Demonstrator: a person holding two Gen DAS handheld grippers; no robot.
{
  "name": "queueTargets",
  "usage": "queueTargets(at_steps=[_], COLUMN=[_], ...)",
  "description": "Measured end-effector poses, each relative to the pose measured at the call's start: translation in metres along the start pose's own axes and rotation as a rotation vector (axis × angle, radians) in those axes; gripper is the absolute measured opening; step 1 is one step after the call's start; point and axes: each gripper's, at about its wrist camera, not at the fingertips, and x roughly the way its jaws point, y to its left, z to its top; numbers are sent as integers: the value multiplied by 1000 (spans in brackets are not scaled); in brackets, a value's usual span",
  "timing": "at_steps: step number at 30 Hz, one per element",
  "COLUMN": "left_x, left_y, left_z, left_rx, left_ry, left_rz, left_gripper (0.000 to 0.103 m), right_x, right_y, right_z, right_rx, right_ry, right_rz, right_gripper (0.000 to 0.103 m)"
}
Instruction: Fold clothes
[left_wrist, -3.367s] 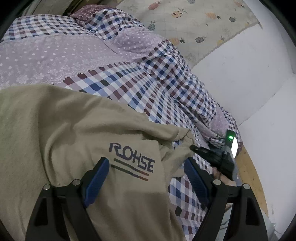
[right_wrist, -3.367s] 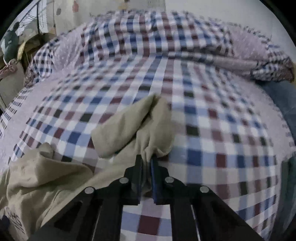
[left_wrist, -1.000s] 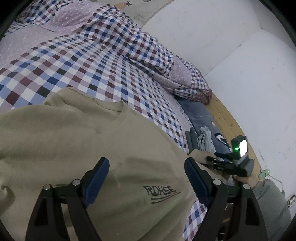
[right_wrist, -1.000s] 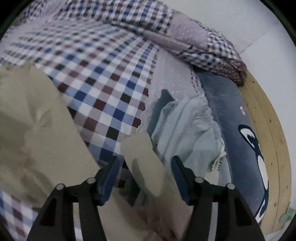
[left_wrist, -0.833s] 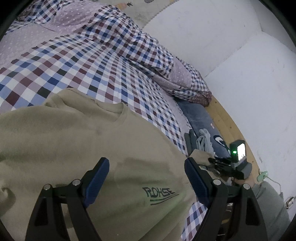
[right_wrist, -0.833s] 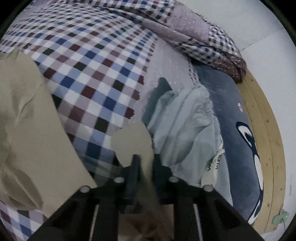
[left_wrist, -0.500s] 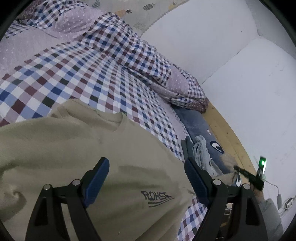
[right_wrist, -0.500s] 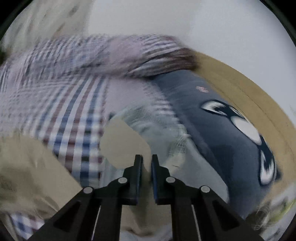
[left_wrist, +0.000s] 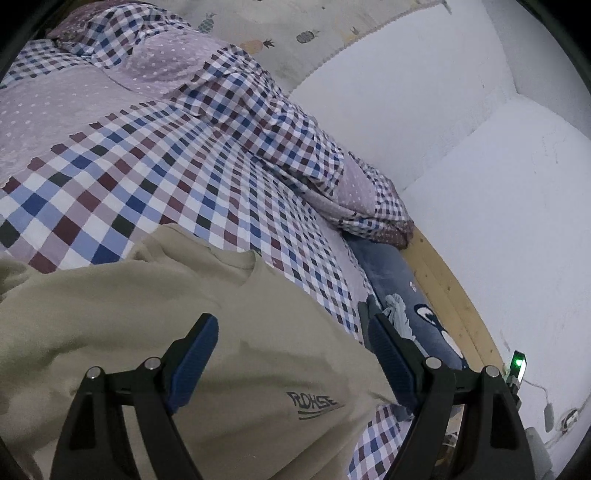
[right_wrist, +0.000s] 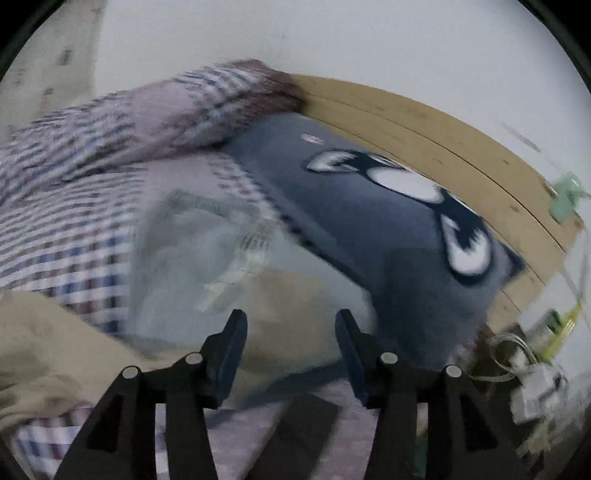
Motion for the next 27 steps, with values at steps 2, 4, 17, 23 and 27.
queueTargets(at_steps=[2,4,17,23,27], left_x=[-3,-10,-85,-88,-85], left_y=[2,7,87,106,106], left_z=[4,9,52,55,55], left_rx=[-9,-28,-245,-287,-285], left_ry=[-15,-39,-275,-263,-238], left_rz=[-1,1,97,123,126], left_gripper=[86,86,86,86,86], right_x=[-4,-7,-11,-15,-16], right_y=[39,77,385,489,538], right_z=[5,11,3,-24,-39], right_rx=[-51,-102,-480,-573,-603], right_ry=[-5,-10,59,135,174], right_rz=[99,198,726,836,870], right_gripper=[54,55,56,56,56])
